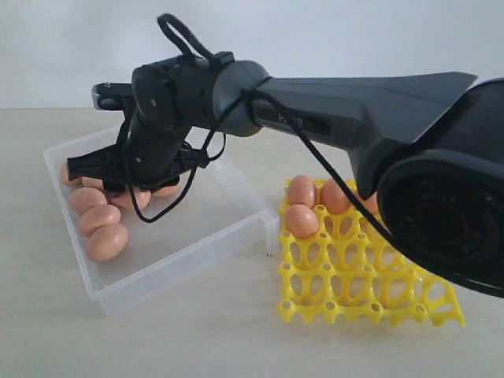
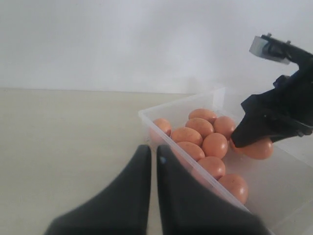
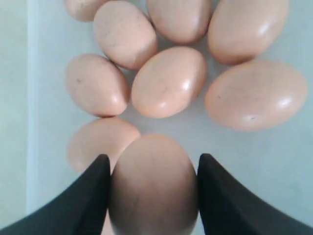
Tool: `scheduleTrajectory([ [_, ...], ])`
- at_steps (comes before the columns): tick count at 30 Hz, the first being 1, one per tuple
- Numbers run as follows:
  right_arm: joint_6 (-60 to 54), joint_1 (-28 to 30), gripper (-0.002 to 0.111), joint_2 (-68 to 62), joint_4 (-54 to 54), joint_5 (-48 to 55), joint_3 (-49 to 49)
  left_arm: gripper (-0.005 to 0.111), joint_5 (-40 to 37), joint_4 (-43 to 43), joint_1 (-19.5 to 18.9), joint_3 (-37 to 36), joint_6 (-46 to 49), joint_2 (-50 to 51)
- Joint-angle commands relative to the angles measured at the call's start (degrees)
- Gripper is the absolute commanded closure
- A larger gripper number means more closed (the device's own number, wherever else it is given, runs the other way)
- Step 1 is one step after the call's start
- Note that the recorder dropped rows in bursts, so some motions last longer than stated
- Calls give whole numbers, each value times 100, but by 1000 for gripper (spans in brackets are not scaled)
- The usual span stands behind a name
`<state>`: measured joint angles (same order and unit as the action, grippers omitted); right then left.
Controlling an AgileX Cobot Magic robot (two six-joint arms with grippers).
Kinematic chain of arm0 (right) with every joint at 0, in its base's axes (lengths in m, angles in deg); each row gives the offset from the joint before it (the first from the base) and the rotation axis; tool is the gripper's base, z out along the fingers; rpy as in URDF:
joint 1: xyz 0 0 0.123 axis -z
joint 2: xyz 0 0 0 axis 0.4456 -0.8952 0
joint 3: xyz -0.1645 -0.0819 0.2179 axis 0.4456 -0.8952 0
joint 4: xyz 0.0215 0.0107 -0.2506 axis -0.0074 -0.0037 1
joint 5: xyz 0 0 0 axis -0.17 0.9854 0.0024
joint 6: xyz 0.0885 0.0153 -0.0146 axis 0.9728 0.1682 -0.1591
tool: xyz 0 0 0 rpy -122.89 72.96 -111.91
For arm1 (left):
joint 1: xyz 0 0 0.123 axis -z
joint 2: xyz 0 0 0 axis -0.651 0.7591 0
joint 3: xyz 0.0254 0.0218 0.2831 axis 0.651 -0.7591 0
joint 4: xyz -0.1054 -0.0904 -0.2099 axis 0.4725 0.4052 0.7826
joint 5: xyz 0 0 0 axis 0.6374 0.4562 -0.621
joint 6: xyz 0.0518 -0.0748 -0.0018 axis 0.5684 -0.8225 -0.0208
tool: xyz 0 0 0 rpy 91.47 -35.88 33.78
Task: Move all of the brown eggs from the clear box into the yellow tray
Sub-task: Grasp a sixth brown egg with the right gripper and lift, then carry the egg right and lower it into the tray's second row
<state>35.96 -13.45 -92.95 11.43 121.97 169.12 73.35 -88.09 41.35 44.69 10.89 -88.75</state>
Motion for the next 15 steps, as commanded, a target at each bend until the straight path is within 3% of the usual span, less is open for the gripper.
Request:
scheduleTrajectory([
  [1,914,-266,108,551,1426,-161,-427,103,4,-7,-11,-15,-10,-20],
  [5,1555,-522,108,1309,2292,-1428,-1624,103,4,-7,-11,-15,-10,-20],
  [9,1962,-565,108,2313,2690,-3802,-3397,103,4,-7,-11,-15,-10,-20],
  [12,1758,-443,108,3047,2682,-5309,-4757,103,4,-7,-11,-15,-10,-20],
  [15,1595,-140,108,3658,2613,-5965,-5975,103,4,-7,-11,-15,-10,-20],
])
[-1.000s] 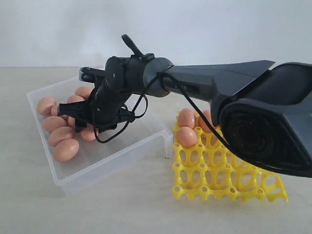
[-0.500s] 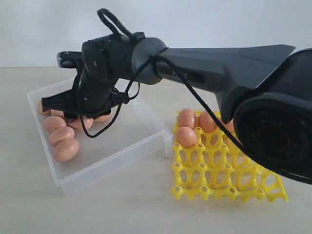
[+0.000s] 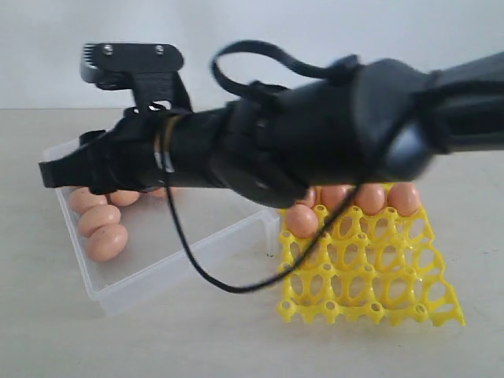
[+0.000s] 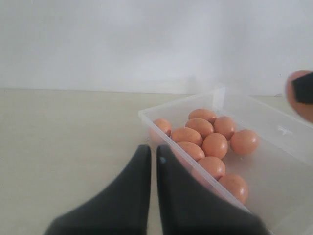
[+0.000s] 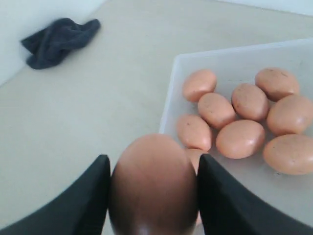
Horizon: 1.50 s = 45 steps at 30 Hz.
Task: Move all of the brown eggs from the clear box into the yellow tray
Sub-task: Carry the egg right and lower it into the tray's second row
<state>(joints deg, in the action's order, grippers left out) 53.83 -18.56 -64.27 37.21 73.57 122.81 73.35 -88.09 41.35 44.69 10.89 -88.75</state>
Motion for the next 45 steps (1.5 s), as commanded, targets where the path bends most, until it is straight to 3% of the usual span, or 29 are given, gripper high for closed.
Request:
scheduleTrajectory([
  [1,-273,532,108,974,34,-1280,-1691,103,4,-7,-11,-15,-10,-20],
  [11,-517,2468,108,2348,115,-1565,-3358,103,19,-7,-11,-15,-10,-20],
  [14,-1356,2794,108,2511,140,-1413,-3508,103,19,-7,-11,-15,-10,-20],
  [21,-3699,2914,108,2511,140,-257,-3519,103,19,-7,-11,-15,-10,-20],
  [28,-3772,2914,108,2221,113,-192,-3519,103,19,-7,-11,-15,-10,-20],
  [45,-3854,2914,108,962,123,-1444,-3519,103,19,-7,-11,-15,-10,-20],
])
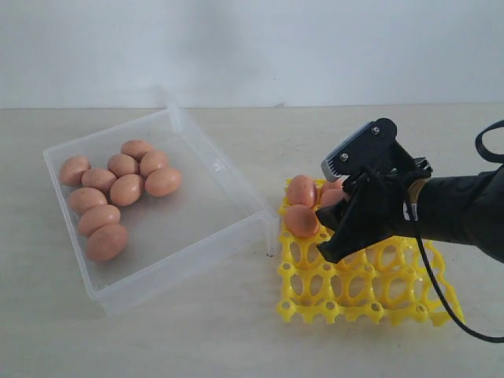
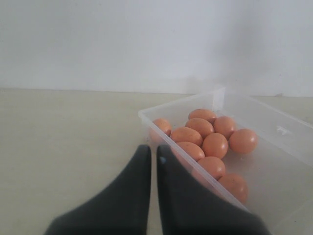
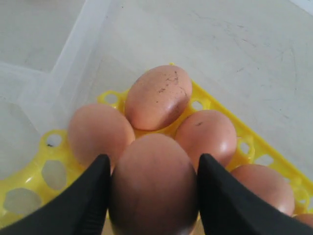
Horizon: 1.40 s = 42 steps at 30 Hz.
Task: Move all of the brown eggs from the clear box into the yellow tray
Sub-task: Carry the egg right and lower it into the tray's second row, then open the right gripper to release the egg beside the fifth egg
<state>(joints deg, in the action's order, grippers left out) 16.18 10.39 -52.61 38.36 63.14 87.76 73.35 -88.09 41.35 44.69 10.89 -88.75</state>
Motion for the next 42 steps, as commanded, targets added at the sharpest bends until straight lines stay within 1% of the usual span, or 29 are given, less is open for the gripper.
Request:
scheduleTrajectory([
  [1,-161,18,108,-258,9,-442,-13,103,19,-7,-11,-15,-10,-20],
  [15,-214,18,108,-320,-60,-431,12,103,19,-7,-11,-15,-10,-20],
  [21,-234,18,108,-320,-428,-394,12,103,19,-7,-11,-15,-10,-20],
  [24,-431,18,108,-320,-723,-368,12,103,19,-7,-11,-15,-10,-20],
  [36,-512,18,107,-320,-765,-218,12,103,19,-7,-11,-15,-10,-20],
  [37,-512,18,104,-320,-765,-196,12,103,19,-7,-11,-15,-10,-20],
  [38,-512,18,93,-320,-765,-183,12,103,19,-7,-11,-15,-10,-20],
  [39,-512,18,87,-320,-765,-171,12,103,19,-7,-11,-15,-10,-20],
  [40,-460,18,72,-320,-776,-171,12,103,19,-7,-11,-15,-10,-20],
  [41,-459,18,66,-320,-774,-171,12,103,19,-7,-11,-15,-10,-20],
  [42,-459,18,57,-320,-823,-171,12,103,19,-7,-11,-15,-10,-20],
])
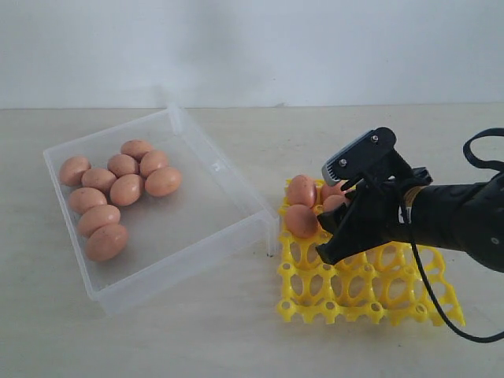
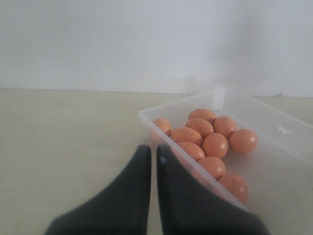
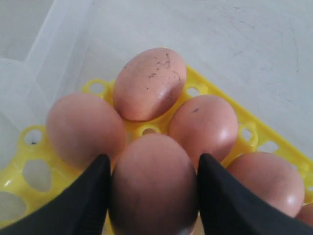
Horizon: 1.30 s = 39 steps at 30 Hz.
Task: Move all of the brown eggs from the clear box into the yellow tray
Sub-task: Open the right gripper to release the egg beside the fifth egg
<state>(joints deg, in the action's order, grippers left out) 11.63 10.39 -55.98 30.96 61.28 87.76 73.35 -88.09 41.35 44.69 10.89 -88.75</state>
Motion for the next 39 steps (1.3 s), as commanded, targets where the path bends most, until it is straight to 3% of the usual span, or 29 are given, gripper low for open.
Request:
scheduleTrajectory([
  [1,-4,18,53,17,-128,15,12,103,19,-7,-11,-15,-10,-20],
  [3,-4,18,48,17,-222,2,12,103,19,-7,-11,-15,-10,-20],
  [12,-4,18,49,873,-487,-576,15,103,19,-7,-11,-15,-10,-20],
  [17,50,18,49,1181,-909,-382,15,103,19,-7,-11,-15,-10,-20],
  [18,143,18,51,1184,-909,-169,15,103,19,-7,-11,-15,-10,-20],
  [20,294,18,71,1184,-937,625,15,103,19,-7,-11,-15,-10,-20],
  [21,294,18,96,1184,-937,800,15,103,19,-7,-11,-15,-10,-20],
  [22,294,18,106,1184,-937,827,15,103,19,-7,-11,-15,-10,-20],
  [26,515,18,108,1173,-955,1419,15,103,19,-7,-11,-15,-10,-20],
  [39,906,7,108,502,-955,1654,15,103,19,-7,-11,-15,-10,-20],
])
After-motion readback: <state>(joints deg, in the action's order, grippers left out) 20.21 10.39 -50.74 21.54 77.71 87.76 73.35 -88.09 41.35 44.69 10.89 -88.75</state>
